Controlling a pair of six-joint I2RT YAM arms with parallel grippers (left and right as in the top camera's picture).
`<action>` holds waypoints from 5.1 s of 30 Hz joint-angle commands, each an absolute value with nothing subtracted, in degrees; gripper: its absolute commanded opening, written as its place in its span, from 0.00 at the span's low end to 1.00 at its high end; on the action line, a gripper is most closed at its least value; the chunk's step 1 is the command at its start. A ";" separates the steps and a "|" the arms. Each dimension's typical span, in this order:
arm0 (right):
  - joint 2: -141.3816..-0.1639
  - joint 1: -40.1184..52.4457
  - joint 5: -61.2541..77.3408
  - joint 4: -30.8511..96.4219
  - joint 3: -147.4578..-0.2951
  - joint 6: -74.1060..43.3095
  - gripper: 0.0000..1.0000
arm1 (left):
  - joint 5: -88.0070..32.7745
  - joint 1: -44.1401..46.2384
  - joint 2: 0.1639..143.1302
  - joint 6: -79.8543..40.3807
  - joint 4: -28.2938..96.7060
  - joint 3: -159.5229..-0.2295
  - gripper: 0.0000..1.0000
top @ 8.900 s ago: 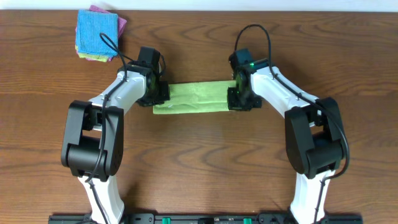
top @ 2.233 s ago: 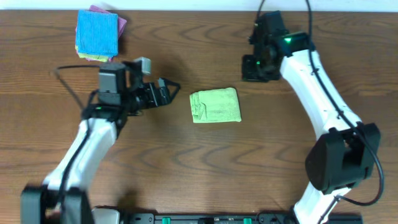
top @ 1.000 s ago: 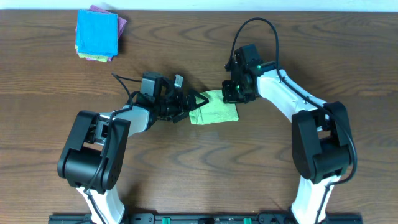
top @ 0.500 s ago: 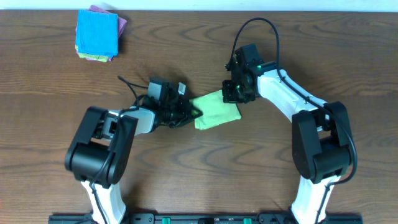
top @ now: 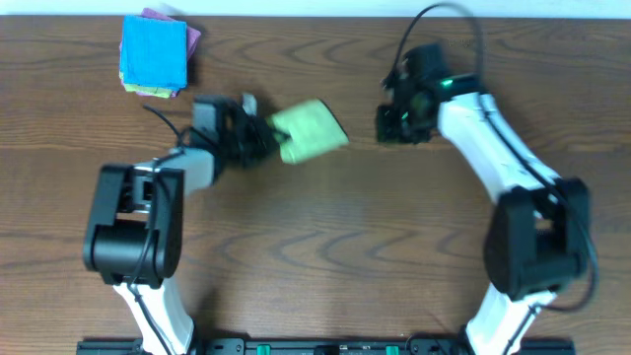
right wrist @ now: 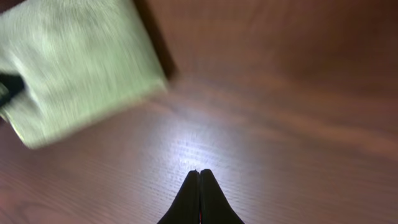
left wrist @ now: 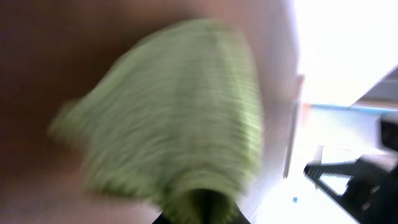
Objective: Fold the cloth
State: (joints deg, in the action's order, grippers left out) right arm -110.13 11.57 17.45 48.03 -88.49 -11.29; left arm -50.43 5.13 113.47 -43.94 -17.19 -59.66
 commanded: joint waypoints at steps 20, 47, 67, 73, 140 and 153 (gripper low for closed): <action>-103.02 6.28 16.10 48.71 -90.30 -7.57 0.01 | -31.86 -14.57 109.54 -55.16 -23.38 -76.69 0.06; -103.02 6.31 16.12 46.48 -90.30 -7.62 0.01 | -28.05 -18.15 118.52 -46.26 -11.22 -83.90 0.96; -103.02 7.46 17.19 48.01 -90.30 -7.62 0.02 | -32.64 -28.93 112.86 -44.42 -0.95 -83.92 0.95; -102.80 7.79 16.47 48.73 -90.37 -5.85 0.01 | -34.11 -31.90 103.72 -27.51 14.44 -83.92 0.95; -14.61 3.29 7.51 77.65 -60.29 -7.22 0.99 | -24.84 -11.64 23.24 8.19 59.35 -46.98 0.95; -14.61 3.29 7.53 77.65 -60.29 -7.22 0.99 | -22.96 -8.21 5.67 10.28 27.33 -15.99 0.95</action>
State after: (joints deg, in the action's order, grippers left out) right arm -14.92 3.55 7.16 77.56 -60.25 -6.55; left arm -23.57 -8.47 8.25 9.32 29.43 -18.98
